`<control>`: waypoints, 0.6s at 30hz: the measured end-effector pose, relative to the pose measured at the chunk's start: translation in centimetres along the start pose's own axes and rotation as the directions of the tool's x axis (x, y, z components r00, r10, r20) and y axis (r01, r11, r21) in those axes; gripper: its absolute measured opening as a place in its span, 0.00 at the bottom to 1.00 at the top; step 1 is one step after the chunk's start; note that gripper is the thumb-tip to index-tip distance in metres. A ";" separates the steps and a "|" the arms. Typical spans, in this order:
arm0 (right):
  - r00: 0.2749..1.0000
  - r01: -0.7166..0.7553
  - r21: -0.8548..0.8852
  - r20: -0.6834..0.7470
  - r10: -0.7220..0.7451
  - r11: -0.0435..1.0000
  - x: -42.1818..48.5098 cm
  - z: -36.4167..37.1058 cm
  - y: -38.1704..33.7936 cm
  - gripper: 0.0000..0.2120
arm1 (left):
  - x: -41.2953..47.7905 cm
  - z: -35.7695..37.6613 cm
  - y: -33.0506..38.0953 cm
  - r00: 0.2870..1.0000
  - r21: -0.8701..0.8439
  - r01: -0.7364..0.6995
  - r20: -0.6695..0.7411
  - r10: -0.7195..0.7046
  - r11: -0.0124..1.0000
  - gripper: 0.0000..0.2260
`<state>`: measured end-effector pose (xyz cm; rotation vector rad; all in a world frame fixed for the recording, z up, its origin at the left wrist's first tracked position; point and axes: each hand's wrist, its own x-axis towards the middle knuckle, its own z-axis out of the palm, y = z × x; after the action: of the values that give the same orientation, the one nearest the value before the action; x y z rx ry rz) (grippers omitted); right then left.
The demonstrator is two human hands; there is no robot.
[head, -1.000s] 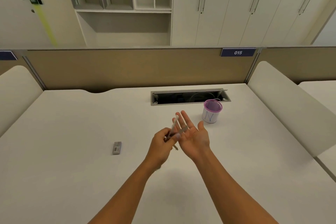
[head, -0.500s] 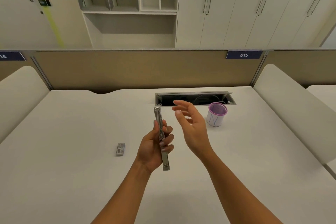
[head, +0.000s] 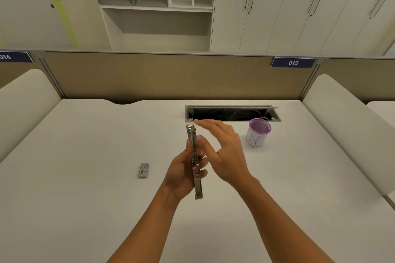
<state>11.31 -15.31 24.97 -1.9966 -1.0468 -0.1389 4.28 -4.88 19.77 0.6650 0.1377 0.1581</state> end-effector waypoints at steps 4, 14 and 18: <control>0.997 0.020 -0.074 0.075 -0.014 0.997 0.0 0.1 0.3 0.18 | 0.1 0.0 0.0 0.999 0.023 0.010 -0.049 -0.009 1.000 0.16; 0.970 -0.239 0.415 0.057 0.237 0.878 -0.4 1.1 0.0 0.16 | 0.1 -0.1 0.4 0.999 -0.059 -0.040 -0.026 0.038 0.997 0.16; 0.896 -0.393 0.646 0.110 0.430 0.654 -1.1 2.3 -0.2 0.14 | 0.1 0.0 0.2 0.985 0.237 -0.058 -0.143 0.093 0.970 0.17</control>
<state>9.84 -14.23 23.19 -1.5000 -0.4648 0.3826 4.38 -4.68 19.90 0.8923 0.2821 0.2698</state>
